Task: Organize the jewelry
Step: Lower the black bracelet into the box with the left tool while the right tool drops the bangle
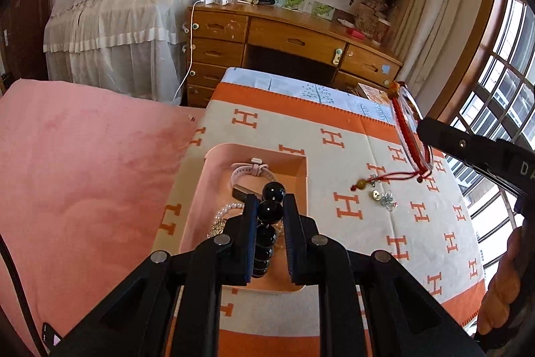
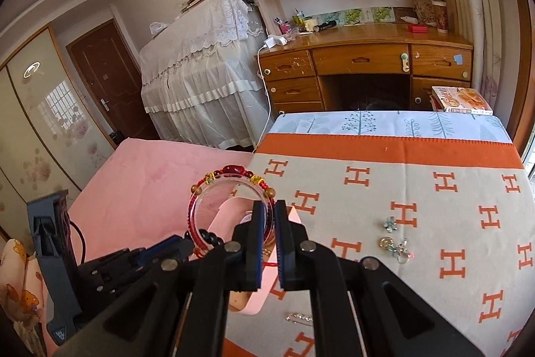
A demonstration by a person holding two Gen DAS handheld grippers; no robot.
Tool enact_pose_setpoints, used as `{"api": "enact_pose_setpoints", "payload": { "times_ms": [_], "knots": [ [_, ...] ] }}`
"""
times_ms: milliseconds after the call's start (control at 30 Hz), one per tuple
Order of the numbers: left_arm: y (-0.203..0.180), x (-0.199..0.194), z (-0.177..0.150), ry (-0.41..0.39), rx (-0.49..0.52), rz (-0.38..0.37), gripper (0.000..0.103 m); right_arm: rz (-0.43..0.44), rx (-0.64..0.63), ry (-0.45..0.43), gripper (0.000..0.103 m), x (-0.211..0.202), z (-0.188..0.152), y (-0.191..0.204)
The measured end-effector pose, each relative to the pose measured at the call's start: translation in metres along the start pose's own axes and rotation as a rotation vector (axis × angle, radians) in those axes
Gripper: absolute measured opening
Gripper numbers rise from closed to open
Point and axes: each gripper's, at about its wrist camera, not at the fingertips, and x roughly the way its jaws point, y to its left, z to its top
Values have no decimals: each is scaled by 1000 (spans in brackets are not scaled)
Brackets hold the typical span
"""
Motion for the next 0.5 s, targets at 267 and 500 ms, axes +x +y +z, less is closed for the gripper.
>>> {"api": "enact_pose_setpoints", "payload": {
  "times_ms": [267, 500],
  "knots": [
    [41, 28, -25, 51, -88, -168, 12, 29, 9, 88, 6, 65, -5, 18],
    [43, 38, -30, 40, -92, -220, 13, 29, 13, 190, 6, 109, -20, 18]
  ]
}}
